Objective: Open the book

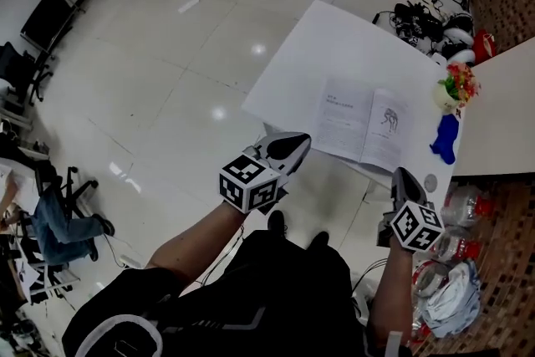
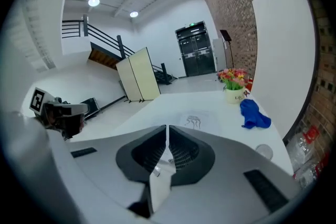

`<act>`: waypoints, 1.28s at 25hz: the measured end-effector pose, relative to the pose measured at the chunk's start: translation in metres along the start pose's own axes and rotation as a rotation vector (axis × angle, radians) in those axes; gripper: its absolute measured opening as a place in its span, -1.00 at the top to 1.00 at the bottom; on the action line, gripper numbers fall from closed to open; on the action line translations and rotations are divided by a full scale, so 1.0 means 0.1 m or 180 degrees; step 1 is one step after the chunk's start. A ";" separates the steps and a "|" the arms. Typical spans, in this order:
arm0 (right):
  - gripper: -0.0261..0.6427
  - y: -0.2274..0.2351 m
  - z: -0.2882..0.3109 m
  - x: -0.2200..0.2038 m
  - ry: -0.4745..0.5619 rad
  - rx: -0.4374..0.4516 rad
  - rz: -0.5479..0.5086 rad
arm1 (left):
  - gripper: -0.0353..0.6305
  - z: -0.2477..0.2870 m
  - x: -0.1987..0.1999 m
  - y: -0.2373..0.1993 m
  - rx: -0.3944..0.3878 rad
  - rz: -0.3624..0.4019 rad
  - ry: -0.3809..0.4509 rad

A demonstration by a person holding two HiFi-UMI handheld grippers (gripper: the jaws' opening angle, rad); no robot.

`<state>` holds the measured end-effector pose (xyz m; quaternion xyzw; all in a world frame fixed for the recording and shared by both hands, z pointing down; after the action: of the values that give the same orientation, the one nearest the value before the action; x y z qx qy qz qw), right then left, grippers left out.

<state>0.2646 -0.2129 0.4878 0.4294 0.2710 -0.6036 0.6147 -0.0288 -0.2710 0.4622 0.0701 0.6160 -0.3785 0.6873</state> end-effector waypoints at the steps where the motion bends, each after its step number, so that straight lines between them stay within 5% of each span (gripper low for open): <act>1: 0.90 -0.01 -0.13 0.04 0.0073 0.0020 -0.0019 | 0.90 -0.02 0.01 0.07 0.0004 0.0022 0.0026; 16: 0.90 -0.16 -1.94 -0.07 0.0743 0.0602 -0.0218 | 0.90 -0.84 -0.20 1.78 0.0228 0.0147 0.0408; 23: 0.90 -0.80 -2.51 -0.36 0.0877 0.0612 -0.0322 | 0.90 -1.76 -0.43 2.01 0.0260 0.0367 0.0484; 32: 0.90 -2.00 -3.40 -1.07 0.0878 0.0335 -0.0212 | 0.90 -3.16 -0.84 2.06 -0.0097 0.0514 0.0431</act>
<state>0.1197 0.1521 0.3744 0.5307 0.3349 -0.5723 0.5279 -0.1512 0.0883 0.3885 0.1344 0.6591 -0.3068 0.6734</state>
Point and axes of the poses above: the fingertips, and each gripper's own axes: z forward along the fingers, y to its right, x out of its top, the point moved 6 cm from there along -z, backward along the fingers, and after that the axes turned 1 degree about -z, right-handed, at the moved point
